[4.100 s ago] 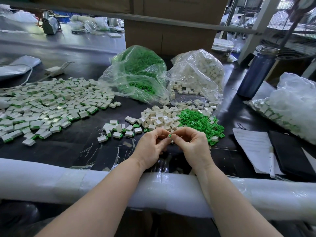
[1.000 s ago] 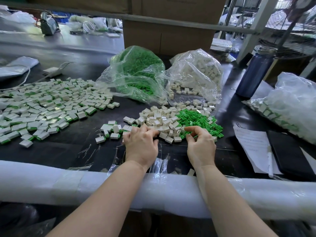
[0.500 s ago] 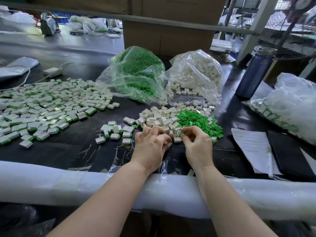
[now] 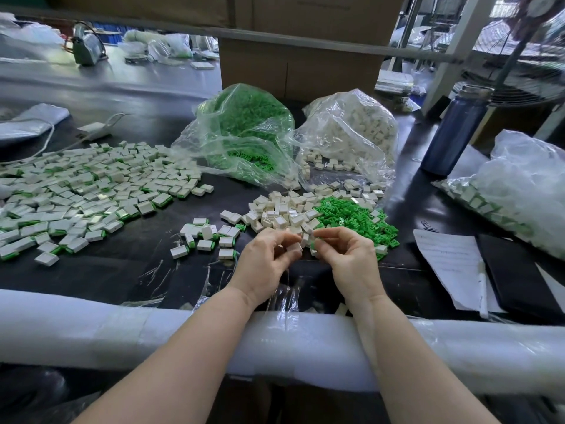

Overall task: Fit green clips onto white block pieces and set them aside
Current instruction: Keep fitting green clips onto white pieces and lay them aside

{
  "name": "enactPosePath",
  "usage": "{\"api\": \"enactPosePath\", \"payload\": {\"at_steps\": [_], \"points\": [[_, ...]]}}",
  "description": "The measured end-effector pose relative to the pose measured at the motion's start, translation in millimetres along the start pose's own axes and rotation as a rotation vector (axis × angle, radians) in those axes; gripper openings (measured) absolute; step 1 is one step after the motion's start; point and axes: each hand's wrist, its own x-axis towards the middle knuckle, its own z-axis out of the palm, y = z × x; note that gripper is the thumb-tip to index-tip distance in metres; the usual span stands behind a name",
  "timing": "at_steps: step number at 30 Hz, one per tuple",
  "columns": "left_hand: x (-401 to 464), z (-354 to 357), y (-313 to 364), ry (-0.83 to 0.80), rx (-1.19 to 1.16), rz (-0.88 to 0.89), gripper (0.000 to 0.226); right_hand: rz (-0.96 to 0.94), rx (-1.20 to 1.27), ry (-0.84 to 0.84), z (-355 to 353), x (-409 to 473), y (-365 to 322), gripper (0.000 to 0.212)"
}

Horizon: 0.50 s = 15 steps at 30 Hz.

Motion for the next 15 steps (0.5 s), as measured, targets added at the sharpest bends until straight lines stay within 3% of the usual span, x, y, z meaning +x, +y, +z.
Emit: {"api": "enactPosePath", "payload": {"at_steps": [4, 11, 15], "points": [[0.3, -2.9, 1.0, -0.016, -0.172, -0.082, 0.019, 0.023, 0.015, -0.021, 0.8, -0.1, -0.4, 0.018], [1.1, -1.9, -2.5, 0.0, -0.219, -0.081, 0.022, -0.024, -0.062, -0.03, 0.7, 1.0, 1.8, 0.019], [1.6, -4.3, -2.9, 0.029, -0.364, -0.135, 0.016, -0.022, -0.051, -0.035, 0.8, 0.5, 1.2, 0.019]]}}
